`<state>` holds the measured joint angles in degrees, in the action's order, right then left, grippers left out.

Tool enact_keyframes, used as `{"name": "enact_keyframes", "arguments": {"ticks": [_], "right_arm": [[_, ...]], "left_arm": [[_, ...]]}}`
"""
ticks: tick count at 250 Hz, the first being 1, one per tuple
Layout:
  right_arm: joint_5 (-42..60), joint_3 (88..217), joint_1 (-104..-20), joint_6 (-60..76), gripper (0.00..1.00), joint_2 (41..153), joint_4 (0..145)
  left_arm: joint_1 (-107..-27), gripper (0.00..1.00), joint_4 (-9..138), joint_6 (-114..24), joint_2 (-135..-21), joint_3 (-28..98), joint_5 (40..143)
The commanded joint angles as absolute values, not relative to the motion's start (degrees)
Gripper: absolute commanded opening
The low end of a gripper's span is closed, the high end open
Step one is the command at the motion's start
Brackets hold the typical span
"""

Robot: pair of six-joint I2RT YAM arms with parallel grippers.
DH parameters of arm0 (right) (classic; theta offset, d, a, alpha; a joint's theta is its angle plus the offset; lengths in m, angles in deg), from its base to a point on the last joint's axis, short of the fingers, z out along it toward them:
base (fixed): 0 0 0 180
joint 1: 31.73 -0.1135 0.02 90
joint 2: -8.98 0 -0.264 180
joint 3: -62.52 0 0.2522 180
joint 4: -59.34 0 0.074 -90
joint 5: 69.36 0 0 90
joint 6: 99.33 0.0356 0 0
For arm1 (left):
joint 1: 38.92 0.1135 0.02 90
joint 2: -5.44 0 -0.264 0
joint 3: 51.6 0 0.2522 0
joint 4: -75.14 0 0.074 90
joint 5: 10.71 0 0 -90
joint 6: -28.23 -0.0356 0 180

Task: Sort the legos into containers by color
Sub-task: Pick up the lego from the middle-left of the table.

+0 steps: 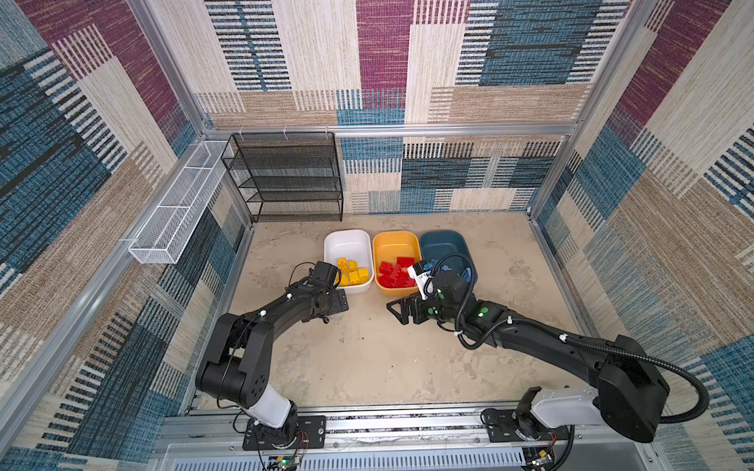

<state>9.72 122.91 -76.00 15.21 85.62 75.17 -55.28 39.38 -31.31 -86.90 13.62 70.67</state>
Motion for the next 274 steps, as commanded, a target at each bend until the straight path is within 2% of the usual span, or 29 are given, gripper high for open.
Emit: {"name": "enact_keyframes", "arguments": {"ticks": [1,65,79,93,96,107,206,242,274], "right_arm": [[10.03,122.27,-76.03,14.97,0.97,84.92,73.32],[10.01,122.31,-76.03,14.75,0.97,84.11,73.54],[10.0,122.33,-76.07,14.59,0.97,83.9,73.54],[10.08,122.45,-76.03,14.66,0.97,83.85,73.79],[10.09,122.54,-76.03,14.66,0.97,83.73,73.87],[10.08,122.53,-76.03,14.51,0.97,83.63,74.02],[9.55,121.63,-76.03,15.01,0.98,81.87,73.32],[11.06,119.91,-75.6,15.19,1.0,79.67,72.74],[12.14,117.81,-74.34,15.11,1.0,75.82,73.01]], "left_arm": [[-53.92,0.97,41.04,-32.01,-89.48,14.81,71.34],[-53.37,0.89,40.27,-33.44,-94.33,17.83,70.15],[-53.4,0.8,40.07,-33.57,-94.91,18.15,70.41],[-53.36,0.67,40.13,-33.63,-95.02,18.15,70.73],[-53.37,0.62,40.05,-33.56,-94.95,18.07,70.77],[-53.42,0.58,40.21,-33.4,-94.56,17.72,71.03],[-55.21,0.52,36.22,-32.67,-79.87,14.92,74.88],[-56.98,0.51,34.69,-32.59,-75.17,19.25,78.83],[-62.59,0.51,30.59,-34.48,-80.1,30.15,78.85]]}}
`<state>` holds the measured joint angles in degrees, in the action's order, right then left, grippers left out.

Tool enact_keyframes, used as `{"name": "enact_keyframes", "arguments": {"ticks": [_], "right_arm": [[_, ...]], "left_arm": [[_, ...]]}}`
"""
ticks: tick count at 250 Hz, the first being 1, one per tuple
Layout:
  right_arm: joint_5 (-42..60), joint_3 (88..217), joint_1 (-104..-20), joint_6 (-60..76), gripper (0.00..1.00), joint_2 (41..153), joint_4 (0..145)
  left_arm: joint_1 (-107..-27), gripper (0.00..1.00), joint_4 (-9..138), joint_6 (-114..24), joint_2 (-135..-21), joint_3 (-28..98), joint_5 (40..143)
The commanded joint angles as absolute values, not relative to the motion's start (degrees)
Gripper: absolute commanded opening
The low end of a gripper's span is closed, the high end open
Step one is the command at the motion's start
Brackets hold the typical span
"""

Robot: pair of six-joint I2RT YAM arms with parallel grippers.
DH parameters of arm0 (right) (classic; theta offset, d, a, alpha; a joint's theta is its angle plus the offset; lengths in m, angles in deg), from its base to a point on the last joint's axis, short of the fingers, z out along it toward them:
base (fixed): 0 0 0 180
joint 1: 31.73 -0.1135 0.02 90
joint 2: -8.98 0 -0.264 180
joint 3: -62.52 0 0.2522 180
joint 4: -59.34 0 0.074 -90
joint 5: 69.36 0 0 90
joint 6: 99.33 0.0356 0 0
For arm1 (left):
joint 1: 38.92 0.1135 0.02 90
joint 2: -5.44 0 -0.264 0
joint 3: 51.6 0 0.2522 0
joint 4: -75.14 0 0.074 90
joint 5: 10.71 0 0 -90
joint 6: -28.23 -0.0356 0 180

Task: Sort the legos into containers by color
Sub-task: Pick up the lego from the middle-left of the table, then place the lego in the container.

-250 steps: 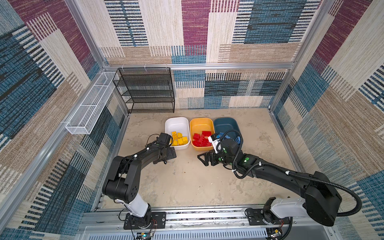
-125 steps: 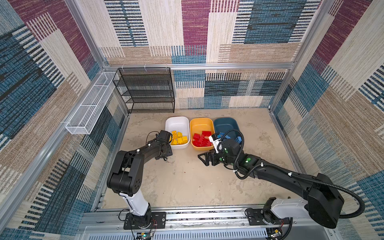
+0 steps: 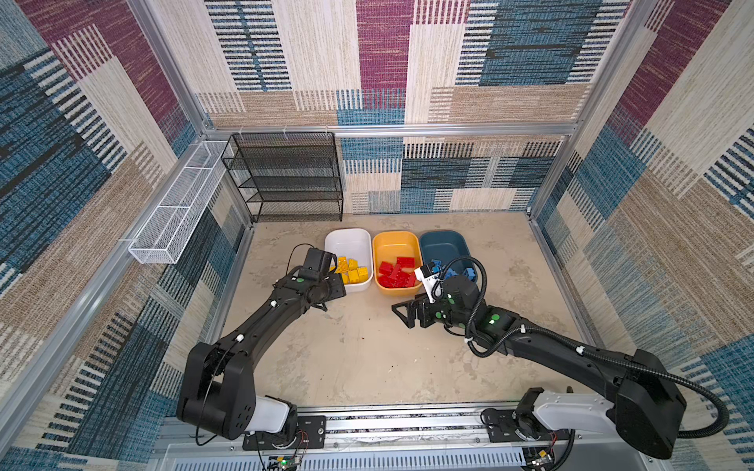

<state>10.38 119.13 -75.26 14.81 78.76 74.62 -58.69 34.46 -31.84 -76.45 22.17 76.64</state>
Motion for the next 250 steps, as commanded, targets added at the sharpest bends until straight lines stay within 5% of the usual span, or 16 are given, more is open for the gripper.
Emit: {"name": "enact_keyframes", "arguments": {"ticks": [1,98,171,232,250], "right_arm": [[12.13,117.7,-74.3,15.11,1.0,75.71,73.01],[13.11,110.94,-67.69,13.19,1.0,59.63,80.13],[13.66,108.38,-67.33,14.11,1.0,54.67,83.33],[14.13,109.13,-67.33,13.55,1.0,53.72,84.08],[14.47,109.68,-67.33,13.43,1.0,53.55,84.25]], "left_arm": [[-62.8,0.51,30.43,-34.59,-80.4,30.56,78.85],[-77.58,0.5,24.62,-35.91,-111.86,71.52,81.69],[-81.36,0.5,14.38,-33.28,-138.32,107.11,85.33],[-81.37,0.54,15.38,-32.74,-141.34,110.54,84.83],[-81.37,0.7,15.66,-33.48,-140.73,110.78,84.3]]}}
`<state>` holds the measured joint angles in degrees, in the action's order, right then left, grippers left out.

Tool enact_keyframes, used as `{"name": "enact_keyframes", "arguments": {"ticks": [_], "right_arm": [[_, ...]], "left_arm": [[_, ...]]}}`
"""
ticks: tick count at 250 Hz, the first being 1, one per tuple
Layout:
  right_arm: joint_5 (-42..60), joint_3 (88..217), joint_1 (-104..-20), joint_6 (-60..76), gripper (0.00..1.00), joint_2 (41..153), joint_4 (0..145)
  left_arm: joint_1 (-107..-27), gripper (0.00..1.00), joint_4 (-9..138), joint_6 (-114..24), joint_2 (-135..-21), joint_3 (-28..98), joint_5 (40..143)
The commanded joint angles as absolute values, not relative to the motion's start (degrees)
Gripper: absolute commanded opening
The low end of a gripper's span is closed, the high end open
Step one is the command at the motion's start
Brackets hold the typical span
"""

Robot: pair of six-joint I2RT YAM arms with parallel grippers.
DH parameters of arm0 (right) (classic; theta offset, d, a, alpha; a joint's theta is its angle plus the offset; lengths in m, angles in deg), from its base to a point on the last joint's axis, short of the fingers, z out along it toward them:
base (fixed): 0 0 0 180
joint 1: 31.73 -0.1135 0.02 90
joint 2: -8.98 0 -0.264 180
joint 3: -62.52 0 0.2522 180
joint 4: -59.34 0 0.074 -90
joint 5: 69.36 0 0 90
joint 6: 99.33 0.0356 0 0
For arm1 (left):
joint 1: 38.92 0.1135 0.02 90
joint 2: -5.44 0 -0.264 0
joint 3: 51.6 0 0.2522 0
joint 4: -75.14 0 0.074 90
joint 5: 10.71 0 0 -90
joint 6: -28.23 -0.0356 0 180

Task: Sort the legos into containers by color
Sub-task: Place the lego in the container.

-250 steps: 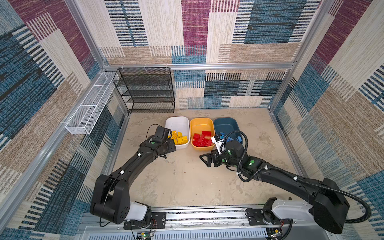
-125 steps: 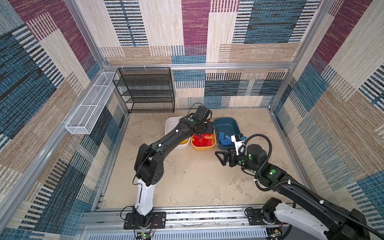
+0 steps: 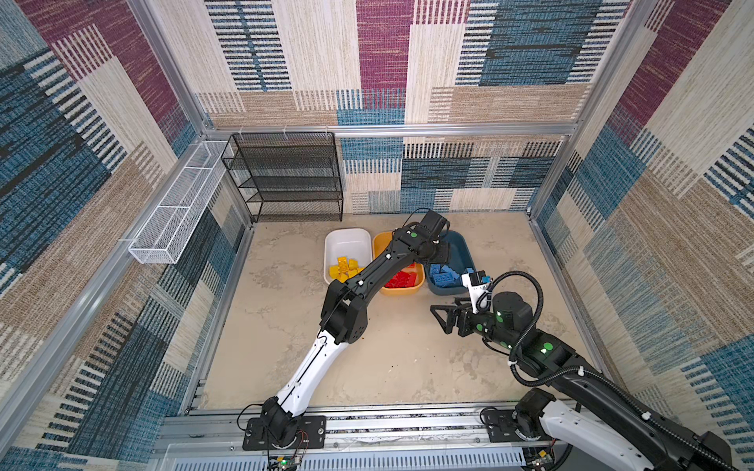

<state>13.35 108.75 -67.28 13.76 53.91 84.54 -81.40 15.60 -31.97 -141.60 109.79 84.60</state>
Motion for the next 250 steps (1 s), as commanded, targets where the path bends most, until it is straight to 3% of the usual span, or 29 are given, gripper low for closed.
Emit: {"name": "enact_keyframes", "arguments": {"ticks": [1,43,106,158,197,250], "right_arm": [[14.48,109.72,-67.37,13.39,1.0,53.5,84.21],[17.94,112.06,-67.33,13.17,1.0,52.62,85.19],[26.46,116.2,-67.13,10.81,1.0,50.57,82.82],[38.93,110.45,-64.13,5.72,1.0,51.29,70.97],[42.64,101.61,-56.9,0.93,1.0,52.57,57.52],[46.4,90.02,-47.05,-3.54,1.0,57.92,38.21]], "left_arm": [[-81.37,0.71,15.58,-33.52,-140.73,110.83,84.3],[-81.11,1.0,14.13,-35.59,-136.99,110.71,82.49],[-79.85,0.99,14.39,-39.7,-120.63,94.48,76.65],[-73.36,0.99,26.19,-37.96,-93.71,58.49,71.09],[-62.21,0.99,30.24,-38.04,-75.53,35.38,68.28],[-52.05,0.99,47.53,-53.55,-56.85,7.26,62.41]]}}
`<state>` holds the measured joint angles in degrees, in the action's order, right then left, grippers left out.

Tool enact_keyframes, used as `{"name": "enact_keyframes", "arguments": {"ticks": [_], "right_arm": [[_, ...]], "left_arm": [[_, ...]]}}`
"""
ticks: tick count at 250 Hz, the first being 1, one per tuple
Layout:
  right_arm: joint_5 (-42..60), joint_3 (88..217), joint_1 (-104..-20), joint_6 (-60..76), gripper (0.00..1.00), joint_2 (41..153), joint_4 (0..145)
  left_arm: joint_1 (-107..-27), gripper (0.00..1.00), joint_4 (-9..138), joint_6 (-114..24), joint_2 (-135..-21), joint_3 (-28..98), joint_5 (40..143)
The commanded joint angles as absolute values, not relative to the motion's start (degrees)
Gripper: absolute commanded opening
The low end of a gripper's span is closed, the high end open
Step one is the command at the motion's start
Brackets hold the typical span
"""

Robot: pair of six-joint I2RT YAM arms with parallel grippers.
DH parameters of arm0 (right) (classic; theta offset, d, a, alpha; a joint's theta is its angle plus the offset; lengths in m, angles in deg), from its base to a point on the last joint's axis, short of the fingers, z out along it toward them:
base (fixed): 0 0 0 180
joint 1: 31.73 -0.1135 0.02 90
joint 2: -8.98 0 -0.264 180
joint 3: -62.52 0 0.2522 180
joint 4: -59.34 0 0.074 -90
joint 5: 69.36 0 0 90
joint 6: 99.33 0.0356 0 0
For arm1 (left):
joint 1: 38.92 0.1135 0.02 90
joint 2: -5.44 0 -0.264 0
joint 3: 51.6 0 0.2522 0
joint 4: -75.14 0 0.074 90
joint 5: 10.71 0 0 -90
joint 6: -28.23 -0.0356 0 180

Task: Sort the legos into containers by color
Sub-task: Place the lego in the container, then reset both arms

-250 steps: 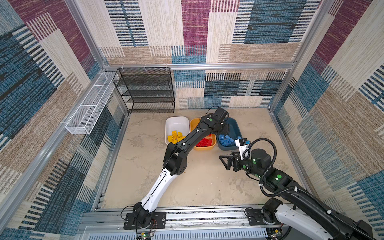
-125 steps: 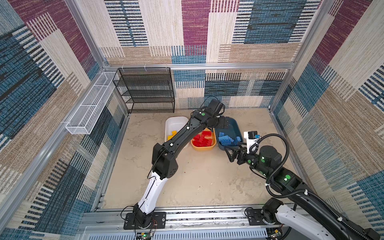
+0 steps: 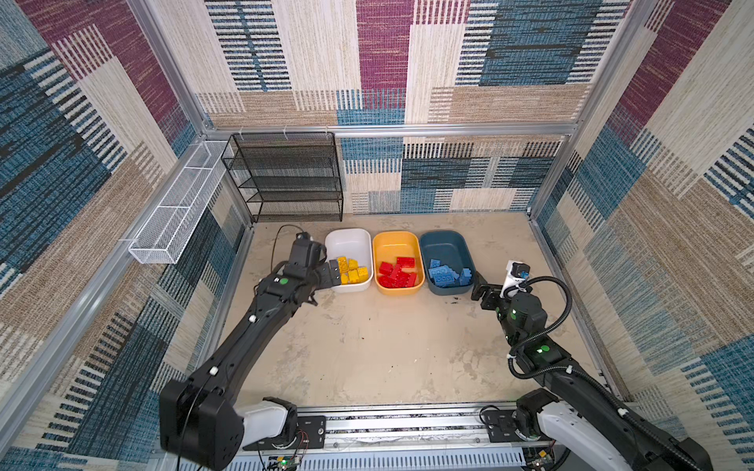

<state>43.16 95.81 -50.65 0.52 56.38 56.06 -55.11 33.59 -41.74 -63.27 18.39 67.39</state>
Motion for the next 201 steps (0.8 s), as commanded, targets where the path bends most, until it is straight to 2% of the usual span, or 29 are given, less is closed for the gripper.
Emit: {"name": "enact_keyframes", "arguments": {"ticks": [1,29,56,131,156,181,201], "right_arm": [[46.35,89.7,-46.9,-3.62,1.0,58.02,37.68],[45.3,84.92,-43.86,-6.28,1.0,63.53,25.34],[43.01,82.15,-41.13,-7.96,1.0,70.11,12.87],[36.29,77.83,-35.88,-10.73,1.0,94.78,-21.76],[33.03,80.33,-35.69,-11.13,1.0,93.65,-14.32],[31.67,80.85,-35.41,-12.35,1.0,100.51,-21.72],[33.04,84.29,-35.37,-10.72,1.0,96.92,-9.21]], "left_arm": [[-51.9,0.99,47.91,-53.84,-56.64,6.81,62.24],[-46.88,0.99,54.93,-56.95,-55.94,-0.87,60.62],[-43.76,0.99,59.91,-56.96,-61.01,-1.87,63.67],[-41.86,0.99,89.43,-65.01,-74.6,-7.36,66.68],[-39.46,0.99,95.61,-61.83,-79.3,-8.04,71.03],[-38.98,0.99,97.17,-61.9,-81.4,-7.9,73.26],[-38.48,0.99,100.79,-61.99,-81.22,-10.18,75.25]]}}
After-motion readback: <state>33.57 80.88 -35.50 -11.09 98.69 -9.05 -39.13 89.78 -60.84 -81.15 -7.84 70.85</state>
